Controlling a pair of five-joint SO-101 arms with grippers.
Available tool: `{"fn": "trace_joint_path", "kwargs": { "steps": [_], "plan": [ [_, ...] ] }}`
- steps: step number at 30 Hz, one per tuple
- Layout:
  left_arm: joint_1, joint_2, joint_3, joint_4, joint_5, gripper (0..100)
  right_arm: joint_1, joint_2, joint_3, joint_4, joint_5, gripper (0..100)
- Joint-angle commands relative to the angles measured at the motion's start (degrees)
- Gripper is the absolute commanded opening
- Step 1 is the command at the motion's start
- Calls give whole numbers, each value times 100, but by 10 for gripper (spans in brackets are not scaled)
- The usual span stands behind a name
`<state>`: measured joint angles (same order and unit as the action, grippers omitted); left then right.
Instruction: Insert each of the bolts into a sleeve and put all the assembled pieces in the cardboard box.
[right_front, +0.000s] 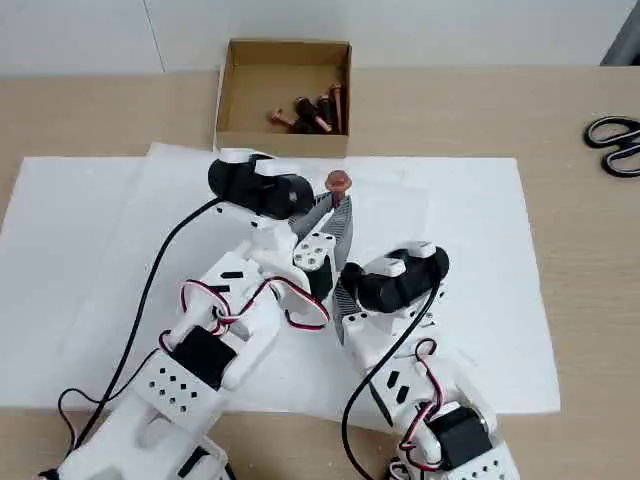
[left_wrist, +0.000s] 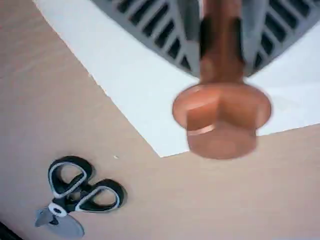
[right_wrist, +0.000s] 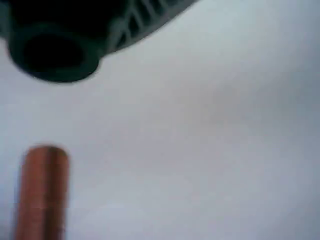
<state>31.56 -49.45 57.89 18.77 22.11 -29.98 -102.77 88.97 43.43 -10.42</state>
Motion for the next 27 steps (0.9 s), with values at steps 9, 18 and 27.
{"fn": "trace_joint_path", "kwargs": {
  "steps": [9, 18, 27],
  "plan": [
    [290, -193, -75, 607, 141, 6, -31, -101, -176, 13, -35, 4],
    [290, -193, -171, 862, 141, 6, -13, -101, -176, 13, -35, 4],
    [299, -193, -233, 1538, 141, 6, -13, -101, -176, 13, -35, 4]
  ]
}}
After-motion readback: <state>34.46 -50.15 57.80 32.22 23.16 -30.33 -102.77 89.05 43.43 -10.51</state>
